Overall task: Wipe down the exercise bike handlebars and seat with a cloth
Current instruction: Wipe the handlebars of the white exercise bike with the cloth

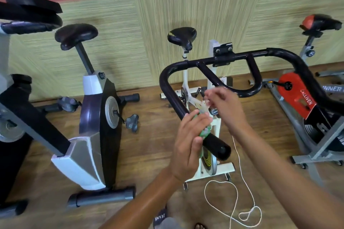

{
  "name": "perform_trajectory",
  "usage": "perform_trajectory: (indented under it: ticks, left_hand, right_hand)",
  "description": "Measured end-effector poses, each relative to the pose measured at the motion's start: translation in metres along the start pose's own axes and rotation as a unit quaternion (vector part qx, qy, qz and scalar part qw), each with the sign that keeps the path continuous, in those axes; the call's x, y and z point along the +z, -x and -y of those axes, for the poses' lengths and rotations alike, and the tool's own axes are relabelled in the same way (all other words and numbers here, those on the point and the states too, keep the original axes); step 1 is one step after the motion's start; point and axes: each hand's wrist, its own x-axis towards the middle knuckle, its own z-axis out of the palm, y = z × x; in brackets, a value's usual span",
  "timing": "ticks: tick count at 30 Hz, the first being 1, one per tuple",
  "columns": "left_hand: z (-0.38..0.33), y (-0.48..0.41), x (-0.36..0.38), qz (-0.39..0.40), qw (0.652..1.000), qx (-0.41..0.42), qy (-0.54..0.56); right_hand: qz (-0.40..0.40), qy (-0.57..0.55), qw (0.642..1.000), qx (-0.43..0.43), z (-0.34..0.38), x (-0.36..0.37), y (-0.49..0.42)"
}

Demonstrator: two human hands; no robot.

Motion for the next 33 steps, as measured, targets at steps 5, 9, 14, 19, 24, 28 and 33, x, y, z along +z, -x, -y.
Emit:
perform_trajectory:
  ticks: [5,9,14,19,24,28,33]
  left_hand:
    - [0.075,-0.029,-0.032,0.097,0.972,0.175,-0.124]
    - [0.138,-0.074,-0.064,0.099,0.959,0.208,-0.164]
    - [0.154,-0.093,-0.077,0.154,0.938,0.273,-0.150]
    - [0.196,-0.121,-0.087,0.156,0.936,0.300,-0.097]
    - [0.196,-0.136,-0.096,0.186,0.946,0.262,-0.034]
    - [0.199,-0.137,-0.096,0.201,0.937,0.284,-0.041]
    - [0.225,-0.164,-0.094,0.205,0.886,0.415,-0.014]
  right_hand:
    - [-0.131,0.315,0.926,-0.163,0.004,-0.002,-0.080]
    - [0.015,0.425,0.900,0.102,0.007,0.005,-0.113]
    - [0.070,0.333,0.923,0.178,0.024,0.012,-0.115]
    - [0.059,0.306,0.926,0.211,0.034,0.020,-0.112]
    - [0.067,0.244,0.930,0.265,0.029,0.016,-0.122]
    - [0.075,0.221,0.924,0.302,0.032,0.014,-0.126]
    - [0.028,0.160,0.939,0.304,0.041,0.025,-0.130]
